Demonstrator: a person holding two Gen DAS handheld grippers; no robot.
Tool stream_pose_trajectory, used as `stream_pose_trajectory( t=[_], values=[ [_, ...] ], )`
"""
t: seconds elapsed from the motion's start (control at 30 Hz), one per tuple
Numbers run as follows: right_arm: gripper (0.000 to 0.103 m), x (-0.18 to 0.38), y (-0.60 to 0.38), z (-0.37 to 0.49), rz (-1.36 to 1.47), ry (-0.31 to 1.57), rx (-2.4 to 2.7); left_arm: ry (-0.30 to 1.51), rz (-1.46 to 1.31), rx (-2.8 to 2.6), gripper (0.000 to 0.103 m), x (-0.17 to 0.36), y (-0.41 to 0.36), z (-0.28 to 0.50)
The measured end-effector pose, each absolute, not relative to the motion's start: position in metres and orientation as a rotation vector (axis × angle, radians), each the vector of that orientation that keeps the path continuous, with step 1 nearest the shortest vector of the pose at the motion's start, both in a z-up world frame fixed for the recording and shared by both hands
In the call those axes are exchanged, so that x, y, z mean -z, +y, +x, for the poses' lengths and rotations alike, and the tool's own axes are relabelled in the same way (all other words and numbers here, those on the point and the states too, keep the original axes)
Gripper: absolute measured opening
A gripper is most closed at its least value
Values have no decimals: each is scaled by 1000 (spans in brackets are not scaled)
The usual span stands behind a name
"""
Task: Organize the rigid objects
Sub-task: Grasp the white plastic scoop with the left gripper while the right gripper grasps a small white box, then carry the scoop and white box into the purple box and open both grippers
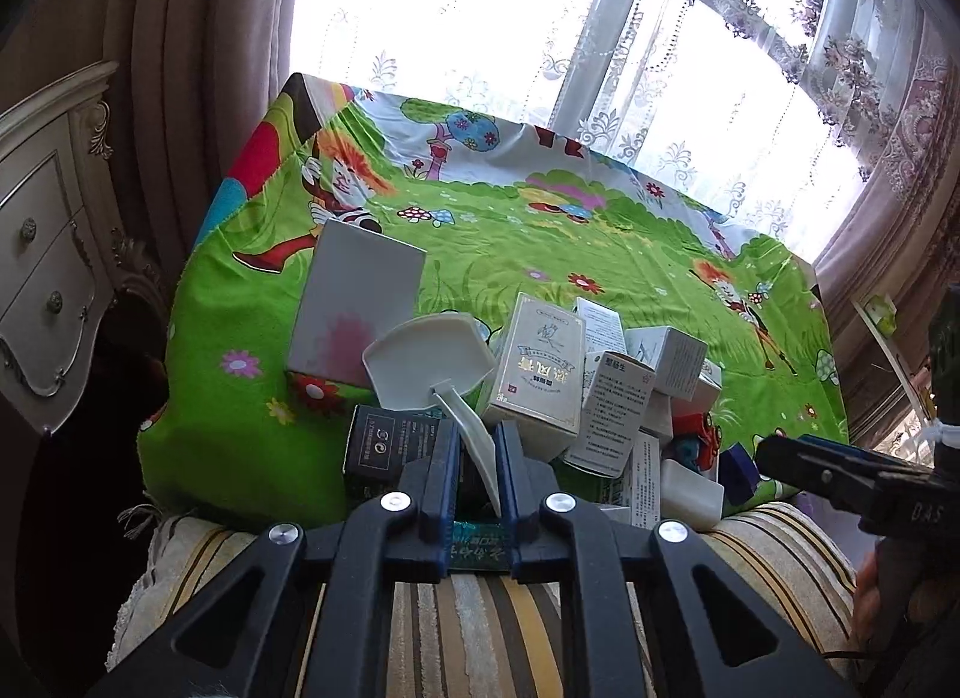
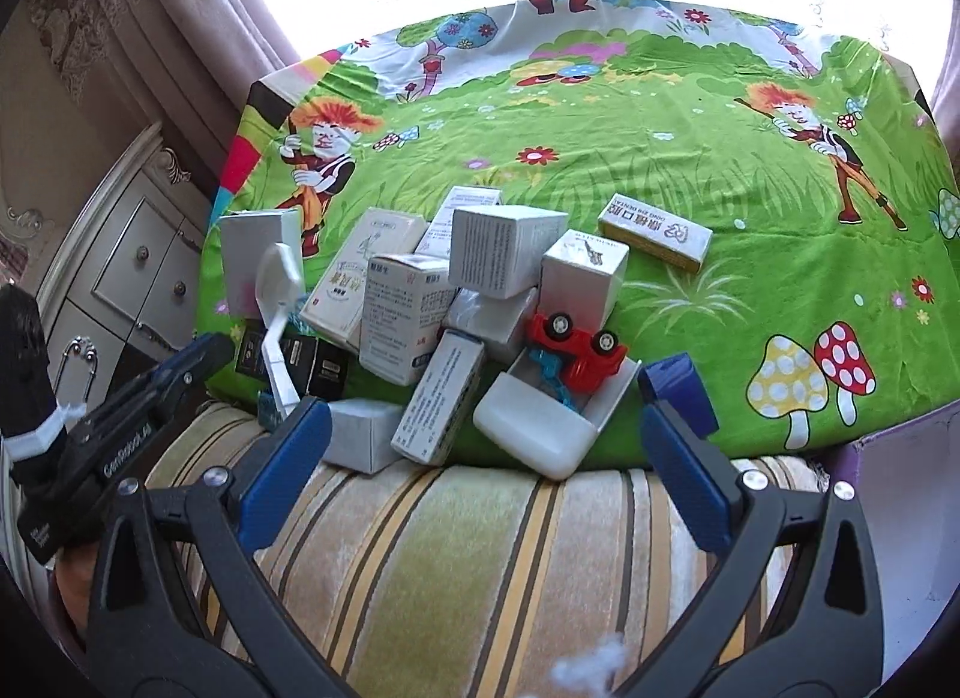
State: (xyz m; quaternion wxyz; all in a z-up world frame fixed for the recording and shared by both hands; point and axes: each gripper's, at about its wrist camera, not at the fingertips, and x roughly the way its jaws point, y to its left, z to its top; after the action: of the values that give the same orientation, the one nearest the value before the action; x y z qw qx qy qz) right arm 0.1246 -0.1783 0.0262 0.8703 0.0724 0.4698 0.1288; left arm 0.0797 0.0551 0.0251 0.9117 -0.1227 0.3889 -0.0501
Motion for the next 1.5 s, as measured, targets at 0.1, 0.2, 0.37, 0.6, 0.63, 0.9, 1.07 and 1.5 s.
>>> stream_pose_trajectory(
  t=[0.1,0.2,0.37,0.6,0.63,0.9,1.07,1.5],
  values=[
    [103,-30,-172,142,118,960,-257,800,-295,110,21,-25,61,78],
    [103,-28,-163,161,78,962,-235,811,-355,92,56,-23,72,80],
    [103,-15,-150,192,21,993,-211,823,-425,73,62,-23,87,81],
    [73,1,-150,210,21,1022,-212,911,-337,190,61,-20,48,91],
    [63,3,-151,210,26,1026,-217,928,-330,198,59,-19,42,94],
    [44,-1,-164,205,75,952,-261,1061,-259,126,48,2,18,118],
    [41,-17,-173,193,95,866,-268,1089,-258,96,19,9,14,122],
    [41,-33,-184,156,96,784,-290,993,-483,99,0,3,44,110]
  ],
)
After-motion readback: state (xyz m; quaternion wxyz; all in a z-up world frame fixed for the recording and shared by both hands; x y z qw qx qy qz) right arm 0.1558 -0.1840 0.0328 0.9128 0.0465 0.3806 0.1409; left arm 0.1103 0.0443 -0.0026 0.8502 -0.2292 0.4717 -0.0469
